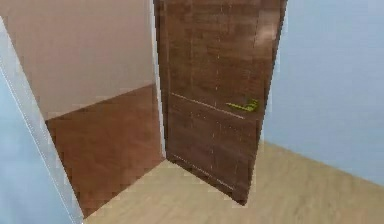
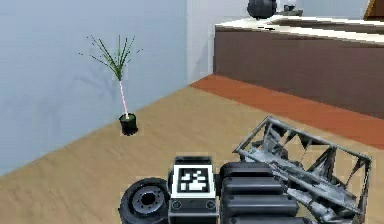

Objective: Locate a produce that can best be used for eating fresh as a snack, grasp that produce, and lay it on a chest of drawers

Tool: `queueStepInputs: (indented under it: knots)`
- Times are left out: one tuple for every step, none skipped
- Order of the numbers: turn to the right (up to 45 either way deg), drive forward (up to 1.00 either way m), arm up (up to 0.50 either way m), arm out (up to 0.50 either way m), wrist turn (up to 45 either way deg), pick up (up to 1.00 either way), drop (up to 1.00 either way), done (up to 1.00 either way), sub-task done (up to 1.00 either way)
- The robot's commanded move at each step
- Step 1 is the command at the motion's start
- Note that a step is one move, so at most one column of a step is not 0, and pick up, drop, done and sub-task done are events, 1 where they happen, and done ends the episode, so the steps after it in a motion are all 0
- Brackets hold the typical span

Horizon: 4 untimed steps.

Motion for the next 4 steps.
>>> queueStepInputs:
  knots:
    - [-3.0,0.0,0.0,0.0,0.0,0.0,0.0,0.0,0.0]
    - [0.0,0.95,0.0,0.0,0.0,0.0,0.0,0.0,0.0]
    - [-36.0,0.0,0.0,0.0,0.0,0.0,0.0,0.0,0.0]
    - [0.0,0.75,0.0,0.0,0.0,0.0,0.0,0.0,0.0]
